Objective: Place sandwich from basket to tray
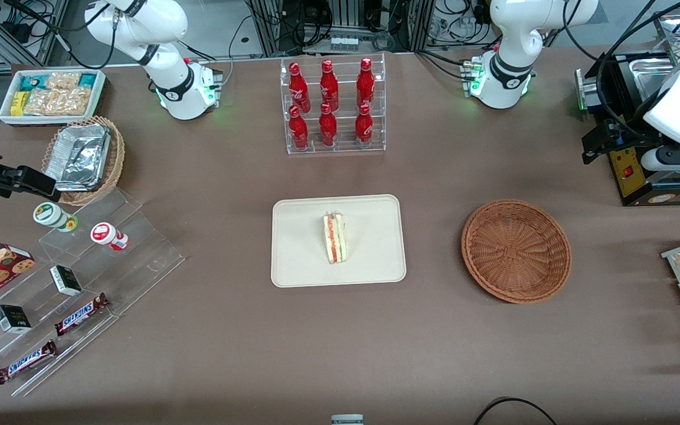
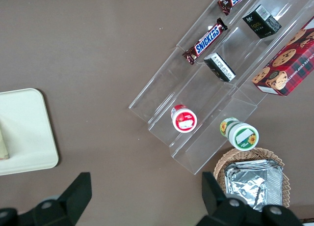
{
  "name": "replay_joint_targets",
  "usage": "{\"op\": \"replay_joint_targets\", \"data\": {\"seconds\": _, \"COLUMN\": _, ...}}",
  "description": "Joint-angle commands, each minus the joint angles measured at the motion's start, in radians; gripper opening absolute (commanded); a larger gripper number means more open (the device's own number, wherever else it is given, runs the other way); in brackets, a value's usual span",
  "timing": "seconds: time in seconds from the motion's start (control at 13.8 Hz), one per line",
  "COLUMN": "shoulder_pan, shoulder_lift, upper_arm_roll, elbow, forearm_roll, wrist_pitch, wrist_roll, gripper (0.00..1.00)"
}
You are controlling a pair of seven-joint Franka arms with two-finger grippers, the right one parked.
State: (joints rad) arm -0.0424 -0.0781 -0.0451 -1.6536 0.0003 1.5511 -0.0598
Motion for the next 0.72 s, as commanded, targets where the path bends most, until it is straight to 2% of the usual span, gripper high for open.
{"op": "replay_joint_targets", "data": {"seconds": 0.0, "shoulder_pan": -0.025, "shoulder_lift": 0.018, "upper_arm_roll": 0.021, "elbow": 0.018, "forearm_roll": -0.016, "wrist_pitch": -0.003, "wrist_roll": -0.003, "gripper": 1.0}}
{"op": "replay_joint_targets", "data": {"seconds": 0.65, "shoulder_pan": -0.024, "shoulder_lift": 0.061, "upper_arm_roll": 0.065, "elbow": 0.077, "forearm_roll": -0.019, "wrist_pitch": -0.005, "wrist_roll": 0.001, "gripper": 1.0}}
